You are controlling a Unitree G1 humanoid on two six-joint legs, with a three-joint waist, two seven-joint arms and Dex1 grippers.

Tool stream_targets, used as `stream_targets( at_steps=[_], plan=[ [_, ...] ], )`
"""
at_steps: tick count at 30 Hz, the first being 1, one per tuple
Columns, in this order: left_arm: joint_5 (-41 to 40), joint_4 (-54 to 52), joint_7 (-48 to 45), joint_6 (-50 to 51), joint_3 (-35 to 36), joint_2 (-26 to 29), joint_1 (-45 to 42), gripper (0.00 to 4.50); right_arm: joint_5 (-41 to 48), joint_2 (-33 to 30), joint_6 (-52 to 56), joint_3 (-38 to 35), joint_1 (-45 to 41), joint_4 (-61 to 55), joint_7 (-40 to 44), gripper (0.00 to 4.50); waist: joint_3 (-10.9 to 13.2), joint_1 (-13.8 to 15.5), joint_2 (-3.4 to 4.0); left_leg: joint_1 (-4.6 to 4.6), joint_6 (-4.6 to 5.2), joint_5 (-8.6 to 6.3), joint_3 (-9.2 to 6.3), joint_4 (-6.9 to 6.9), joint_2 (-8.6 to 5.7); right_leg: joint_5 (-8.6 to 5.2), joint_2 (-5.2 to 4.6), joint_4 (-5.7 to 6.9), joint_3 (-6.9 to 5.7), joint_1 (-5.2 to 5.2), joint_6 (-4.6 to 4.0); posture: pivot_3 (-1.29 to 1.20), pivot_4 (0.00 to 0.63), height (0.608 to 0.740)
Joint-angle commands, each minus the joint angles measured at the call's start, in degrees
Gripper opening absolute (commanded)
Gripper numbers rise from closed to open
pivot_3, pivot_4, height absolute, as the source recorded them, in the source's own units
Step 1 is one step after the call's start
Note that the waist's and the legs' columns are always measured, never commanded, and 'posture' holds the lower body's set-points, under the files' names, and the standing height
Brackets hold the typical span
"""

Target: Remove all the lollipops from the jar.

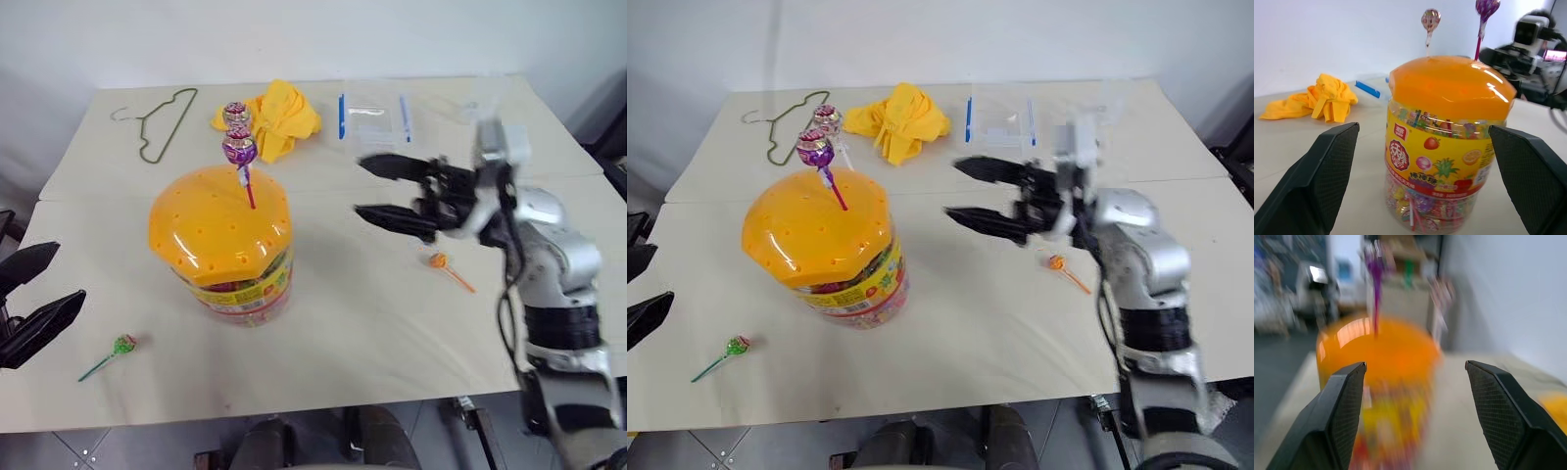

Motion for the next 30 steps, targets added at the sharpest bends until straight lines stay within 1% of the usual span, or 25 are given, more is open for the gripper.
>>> stream_targets(
  at_steps=[1,6,7,10,17,22,23,25,27,30],
  plan=[
    [-2.05,-2.30,-0.33,0.23,0.58,-0.24,1.23,4.50,-0.42,3.23,3.49,1.96,-3.62,-1.41,-5.00,3.38,-0.03,0.09,-0.05,0.00,0.00,0.00,-0.01,0.00,-0.02,0.00,-0.02,0.02,0.00,0.00,-0.01,0.00,0.150,0.740],
    [-2.61,-4.35,-0.12,0.30,-0.44,-1.24,2.67,4.50,-0.49,7.47,6.69,5.46,-6.59,-2.38,-6.38,3.38,-0.07,-0.27,-0.12,-0.01,0.11,-0.02,-0.02,0.00,-0.17,0.01,-0.09,0.03,0.04,0.01,0.01,0.00,0.150,0.740],
    [-1.93,-4.75,-0.46,-0.23,-0.95,-1.56,3.07,4.50,-1.60,8.35,6.72,6.98,-7.07,-2.14,-6.40,3.21,-0.07,-0.36,-0.12,-0.01,0.11,-0.02,0.00,0.00,-0.18,0.01,-0.09,0.03,0.05,0.00,0.01,0.00,0.150,0.740],
    [-1.31,-5.31,-0.32,-0.98,-1.84,-1.99,3.12,4.50,-3.51,10.08,7.12,8.69,-8.08,-0.94,-7.19,2.48,-0.07,-0.58,-0.12,0.00,0.10,-0.03,0.05,-0.04,-0.12,0.01,-0.02,0.04,0.04,-0.05,0.00,0.00,0.150,0.740],
    [-1.86,-9.30,1.98,-2.84,-3.59,-2.39,0.96,4.50,-3.57,11.49,6.91,7.70,-9.18,0.38,-6.49,0.04,-0.08,-0.38,-0.13,0.01,0.09,-0.02,0.07,-0.02,-0.11,0.01,-0.01,0.06,0.05,-0.03,0.00,0.00,0.150,0.740],
    [-2.16,-9.90,3.00,-3.62,-4.37,-1.88,-1.46,4.50,4.59,14.06,4.21,-1.41,-9.67,4.16,-2.63,0.04,-0.07,-0.33,-0.12,0.01,0.09,-0.02,0.07,-0.02,-0.12,0.01,0.01,0.06,0.05,-0.04,0.00,0.00,0.150,0.740],
    [-1.82,-9.80,3.31,-3.96,-4.58,-1.89,-2.15,4.50,5.19,14.08,3.82,-2.49,-9.77,4.60,-2.08,0.04,-0.07,-0.30,-0.12,0.01,0.09,-0.02,0.07,-0.02,-0.12,0.01,0.01,0.08,0.03,-0.03,0.00,0.00,0.150,0.740],
    [-0.65,-10.02,2.15,-4.32,-5.79,-0.68,-3.17,4.50,6.50,11.79,5.10,-6.64,-10.62,6.03,-4.44,0.04,-0.07,-0.31,-0.12,0.02,0.09,-0.02,0.08,-0.02,-0.13,0.01,0.01,0.08,0.04,-0.03,0.01,0.00,0.150,0.740],
    [1.21,-10.50,-0.66,-4.83,-6.76,2.43,-3.84,4.50,2.38,3.16,5.03,-8.77,-9.63,8.13,-2.89,0.04,-0.07,-0.11,-0.14,0.00,0.10,-0.02,0.07,-0.01,-0.16,0.01,0.00,0.09,0.03,-0.02,0.01,0.00,0.150,0.740],
    [2.78,-11.30,-3.44,-5.46,-6.60,5.43,-2.96,4.50,-6.30,-9.57,3.36,-6.26,-5.92,10.97,0.59,0.04,-0.07,0.00,-0.14,-0.03,0.21,-0.05,0.00,-0.03,-0.29,0.01,-0.06,0.02,0.02,-0.01,0.00,0.00,0.150,0.740]
  ],
)
